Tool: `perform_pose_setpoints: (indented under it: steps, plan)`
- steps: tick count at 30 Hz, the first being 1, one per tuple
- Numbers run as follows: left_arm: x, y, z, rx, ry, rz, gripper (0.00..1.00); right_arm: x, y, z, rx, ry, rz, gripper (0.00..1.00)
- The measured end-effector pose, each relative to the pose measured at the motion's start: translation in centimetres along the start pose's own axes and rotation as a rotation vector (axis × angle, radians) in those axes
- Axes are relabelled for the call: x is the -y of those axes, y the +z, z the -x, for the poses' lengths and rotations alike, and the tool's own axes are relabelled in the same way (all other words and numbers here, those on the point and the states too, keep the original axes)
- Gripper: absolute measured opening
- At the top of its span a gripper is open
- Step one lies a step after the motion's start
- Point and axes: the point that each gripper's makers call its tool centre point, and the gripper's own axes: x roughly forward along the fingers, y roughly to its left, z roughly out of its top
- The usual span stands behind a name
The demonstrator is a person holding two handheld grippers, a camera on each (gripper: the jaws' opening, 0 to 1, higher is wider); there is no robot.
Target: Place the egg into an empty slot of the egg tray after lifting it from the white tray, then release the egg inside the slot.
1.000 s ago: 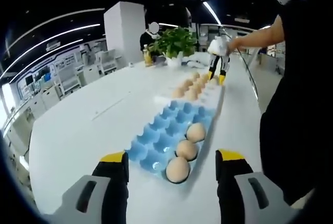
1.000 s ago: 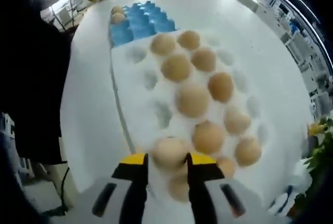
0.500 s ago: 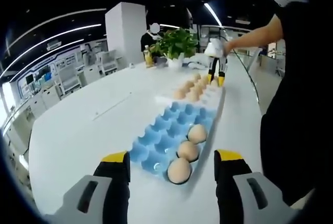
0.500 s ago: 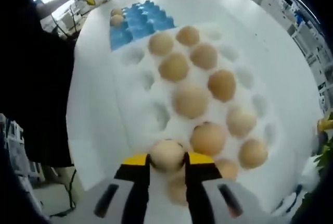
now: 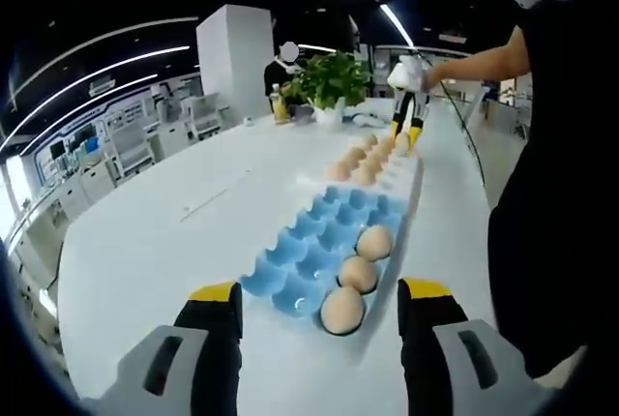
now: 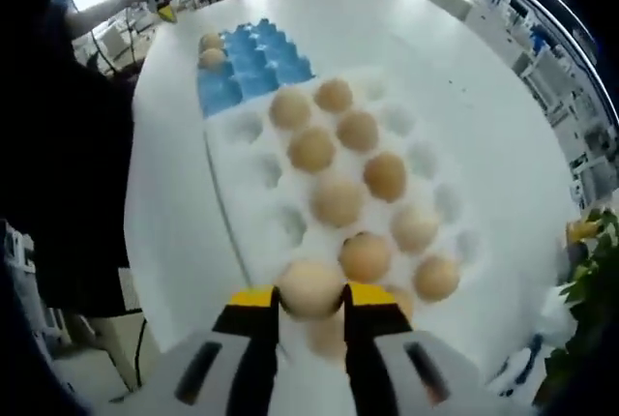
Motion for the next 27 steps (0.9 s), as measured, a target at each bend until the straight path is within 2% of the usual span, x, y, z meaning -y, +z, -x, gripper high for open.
perform_pose_setpoints:
  steps: [7, 18, 27]
  plan:
    - [0.0, -0.7, 0.1, -0.015, -0.001, 0.001, 0.66, -0.6, 0.7, 0.5, 0.012, -0.001, 0.012, 0.25]
    - [-0.1, -0.6, 0.3, -0.009, 0.013, -0.008, 0.69, -0.8, 1.2, 0.7, 0.006, -0.002, 0.032, 0.25]
    - [0.2, -0.7, 0.2, -0.02, 0.006, -0.017, 0.69, -1.8, 2.7, 0.5, 0.028, 0.01, 0.069, 0.25]
